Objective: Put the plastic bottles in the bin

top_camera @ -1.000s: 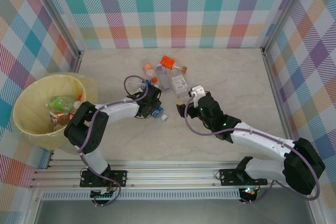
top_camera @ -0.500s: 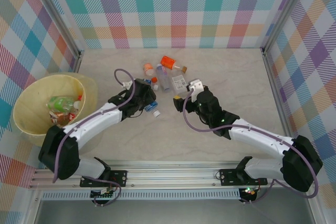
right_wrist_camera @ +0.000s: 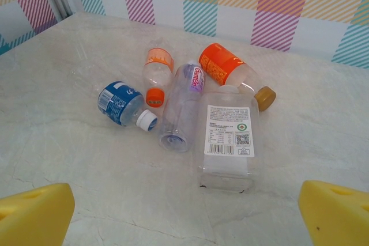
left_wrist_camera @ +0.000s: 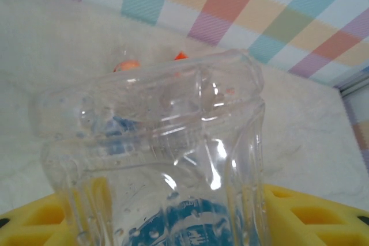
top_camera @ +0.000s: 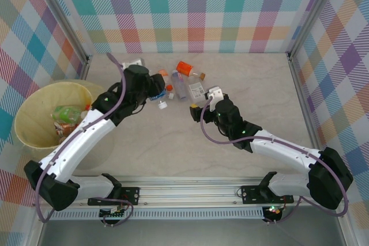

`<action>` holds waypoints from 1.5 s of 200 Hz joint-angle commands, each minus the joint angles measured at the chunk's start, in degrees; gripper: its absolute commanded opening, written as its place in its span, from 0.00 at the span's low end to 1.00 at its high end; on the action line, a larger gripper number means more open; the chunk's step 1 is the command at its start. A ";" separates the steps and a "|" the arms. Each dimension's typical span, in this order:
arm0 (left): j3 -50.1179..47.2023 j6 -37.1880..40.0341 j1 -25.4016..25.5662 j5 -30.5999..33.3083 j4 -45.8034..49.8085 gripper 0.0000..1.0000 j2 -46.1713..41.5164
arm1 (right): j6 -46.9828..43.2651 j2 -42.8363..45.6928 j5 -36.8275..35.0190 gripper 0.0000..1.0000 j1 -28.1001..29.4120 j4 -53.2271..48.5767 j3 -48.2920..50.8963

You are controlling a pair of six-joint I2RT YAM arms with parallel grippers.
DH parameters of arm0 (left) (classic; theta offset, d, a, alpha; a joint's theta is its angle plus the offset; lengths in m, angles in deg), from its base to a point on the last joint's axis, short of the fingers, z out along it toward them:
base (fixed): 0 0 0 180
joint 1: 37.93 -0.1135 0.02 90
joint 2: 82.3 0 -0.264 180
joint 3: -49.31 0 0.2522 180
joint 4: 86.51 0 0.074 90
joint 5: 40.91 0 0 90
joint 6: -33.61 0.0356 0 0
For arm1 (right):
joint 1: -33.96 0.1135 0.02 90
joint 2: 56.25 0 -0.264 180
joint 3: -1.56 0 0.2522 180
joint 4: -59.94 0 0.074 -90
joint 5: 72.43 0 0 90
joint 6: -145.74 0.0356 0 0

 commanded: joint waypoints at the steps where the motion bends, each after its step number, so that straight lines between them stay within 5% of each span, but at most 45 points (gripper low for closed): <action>1: 4.66 5.34 -1.90 1.27 2.61 0.48 -3.39 | 0.31 0.42 -1.48 1.00 0.08 2.16 -1.31; 75: 13.84 14.00 -6.00 16.28 8.39 0.48 -7.52 | 0.33 0.70 -2.55 1.00 -0.07 2.32 -0.87; 114: 13.72 15.11 -14.23 19.12 9.27 0.47 -9.62 | 0.66 0.11 -2.46 1.00 -0.08 2.25 -1.68; 168: 12.64 14.67 -22.65 34.14 16.63 0.47 -11.20 | 1.12 0.87 -2.44 1.00 -0.07 1.33 -2.02; 245: 4.16 10.69 -35.78 27.54 23.00 0.48 -13.36 | 1.62 0.36 -1.94 1.00 -0.08 -0.52 -4.37; 300: 2.97 8.01 -42.64 28.34 29.76 0.48 -10.64 | 1.03 0.43 -1.43 1.00 -0.12 -2.68 -6.31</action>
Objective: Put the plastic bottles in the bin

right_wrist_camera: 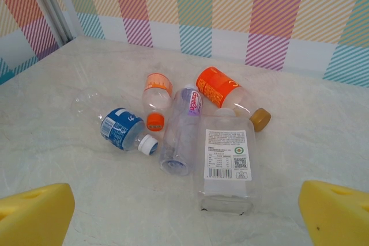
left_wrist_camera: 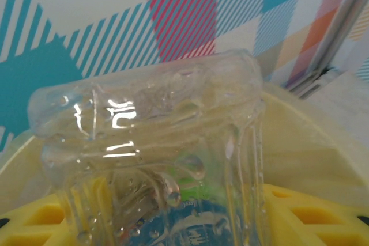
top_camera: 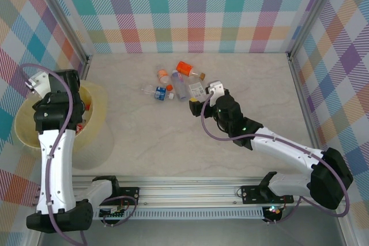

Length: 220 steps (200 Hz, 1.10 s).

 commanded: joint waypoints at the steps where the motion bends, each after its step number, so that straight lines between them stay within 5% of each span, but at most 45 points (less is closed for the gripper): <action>1: -0.90 -1.79 -3.15 0.56 4.20 0.48 0.59 | 0.18 0.46 0.00 1.00 -0.14 -1.37 -2.33; 80: -1.35 -1.31 -11.30 3.61 7.29 0.49 4.07 | 0.48 -0.40 0.71 1.00 -0.08 -2.52 -3.59; 114: -0.24 -3.55 -11.95 6.16 9.47 0.76 4.53 | -0.54 -1.30 1.01 1.00 -0.08 -3.27 -4.84; 156: 1.93 -3.72 -11.95 2.03 10.24 0.95 4.72 | 0.00 -1.62 0.98 1.00 -0.07 -3.36 -4.77; 220: 4.16 -5.21 -11.09 -14.34 6.88 1.00 1.76 | 0.51 -2.61 -0.41 1.00 -0.32 -3.56 -4.75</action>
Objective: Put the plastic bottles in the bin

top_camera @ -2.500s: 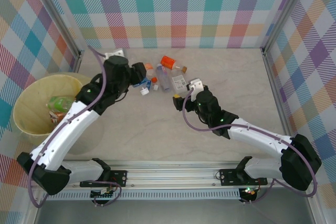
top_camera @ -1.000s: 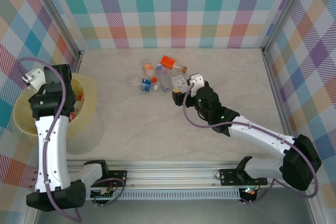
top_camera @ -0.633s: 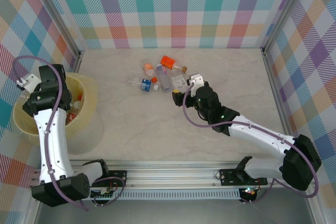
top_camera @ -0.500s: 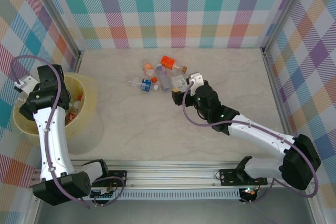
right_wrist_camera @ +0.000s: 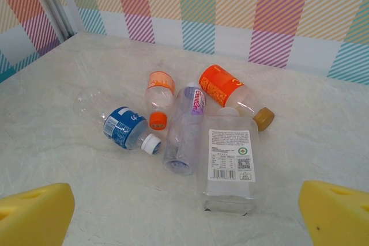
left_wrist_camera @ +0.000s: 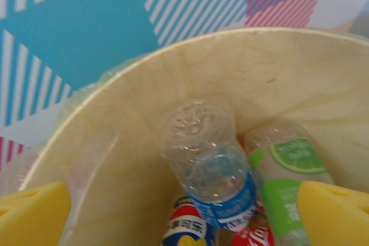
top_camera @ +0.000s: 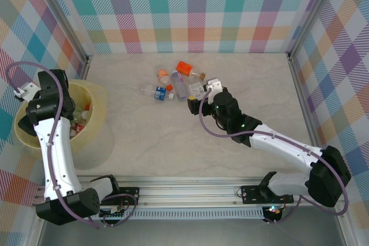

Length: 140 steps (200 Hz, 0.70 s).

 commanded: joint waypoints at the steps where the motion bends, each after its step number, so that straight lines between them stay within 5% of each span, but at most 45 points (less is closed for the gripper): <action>1: 1.96 -1.24 0.26 -9.90 -1.70 1.00 -2.81 | 0.11 -0.89 -0.92 1.00 -0.33 -0.07 -1.30; 60: 2.89 -5.50 9.46 -26.78 -9.77 1.00 -5.69 | 4.55 -4.31 0.34 1.00 -2.30 -2.94 -4.65; 140: 2.00 -8.74 33.02 -28.36 -21.17 1.00 -1.67 | 8.50 -4.87 3.28 1.00 -4.66 -5.41 -6.49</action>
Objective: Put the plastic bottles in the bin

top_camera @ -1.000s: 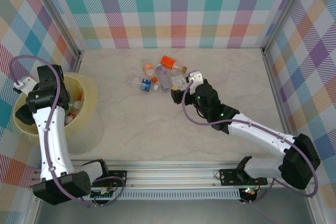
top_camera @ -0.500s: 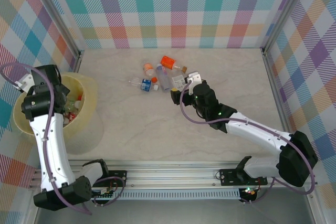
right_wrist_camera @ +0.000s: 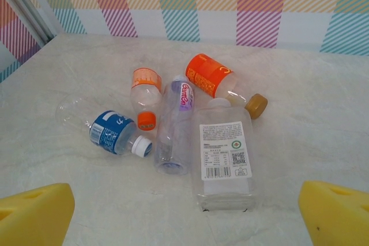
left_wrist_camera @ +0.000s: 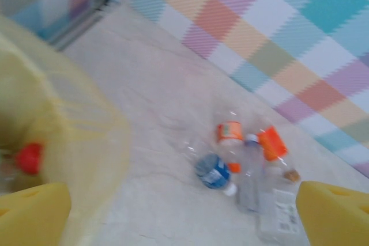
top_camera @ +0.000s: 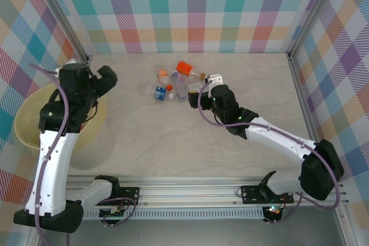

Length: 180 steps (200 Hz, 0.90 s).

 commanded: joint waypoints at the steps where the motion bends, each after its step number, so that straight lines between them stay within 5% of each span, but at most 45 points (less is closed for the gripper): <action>1: 0.12 -1.54 5.12 -1.54 -5.68 1.00 2.20 | 2.04 -0.15 2.43 1.00 -1.11 -1.65 -1.81; 65: 1.15 -2.61 15.12 -6.20 -11.95 1.00 11.41 | 1.85 -3.70 12.41 1.00 -8.93 -7.79 -5.83; 104: -0.69 -2.39 15.60 -15.15 -18.00 1.00 15.51 | 2.42 -13.25 13.20 1.00 -13.47 -19.73 -14.34; 180: -5.86 -1.05 15.63 -15.16 -20.59 1.00 16.94 | -6.73 -34.20 24.90 1.00 -14.71 -29.28 -31.01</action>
